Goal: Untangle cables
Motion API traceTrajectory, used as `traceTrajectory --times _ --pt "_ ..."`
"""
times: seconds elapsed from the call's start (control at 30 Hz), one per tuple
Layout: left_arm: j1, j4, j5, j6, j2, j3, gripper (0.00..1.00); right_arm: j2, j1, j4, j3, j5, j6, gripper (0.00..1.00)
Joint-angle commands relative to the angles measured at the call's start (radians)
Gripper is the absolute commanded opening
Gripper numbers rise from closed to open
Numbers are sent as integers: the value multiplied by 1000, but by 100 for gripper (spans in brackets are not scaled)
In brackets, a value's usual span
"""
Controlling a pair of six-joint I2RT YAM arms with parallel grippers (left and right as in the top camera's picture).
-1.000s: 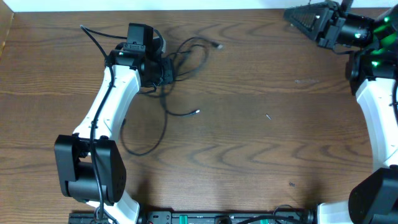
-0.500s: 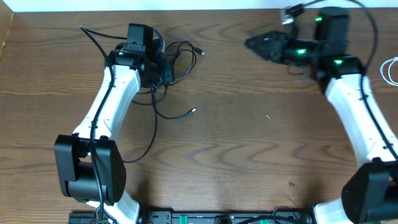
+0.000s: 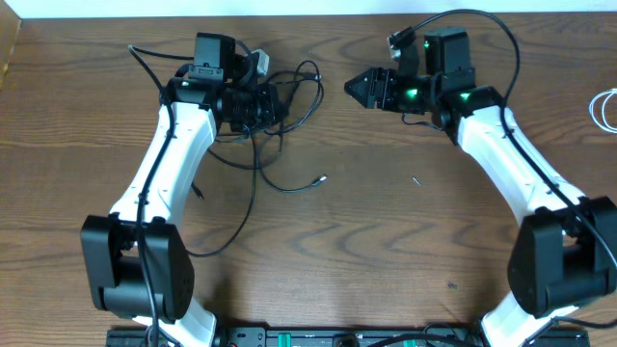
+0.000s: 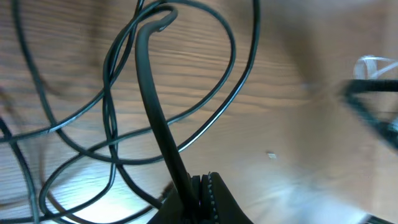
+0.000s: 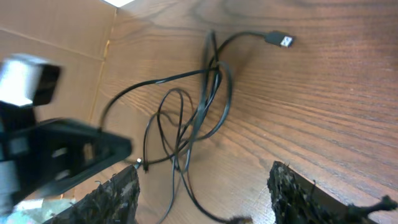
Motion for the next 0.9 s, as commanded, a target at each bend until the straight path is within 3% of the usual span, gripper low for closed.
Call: traceTrajectory --times 0.0,0.4,0.63,0.67,0.7,0.8,0.83,0.87 --pt "-5 6 131 -96 -39 4 7 18 29 15 6 1 21 68" --pt "-72 34 127 -139 -39 4 7 97 132 -5 6 79 130 76" --pt "-87 49 127 -139 -39 4 8 183 188 15 6 253 207 67" --pt "-87 49 127 -139 -39 4 8 194 193 30 6 278 209 63" --pt "-87 49 127 -139 -39 4 7 204 195 48 6 294 208 53" --pt "-87 46 106 -138 -39 4 8 212 185 80 6 296 207 13" --pt "-87 40 83 -138 -39 4 8 211 179 90 6 294 206 4" --pt "-87 34 55 -138 -39 4 7 205 172 98 6 286 206 1"
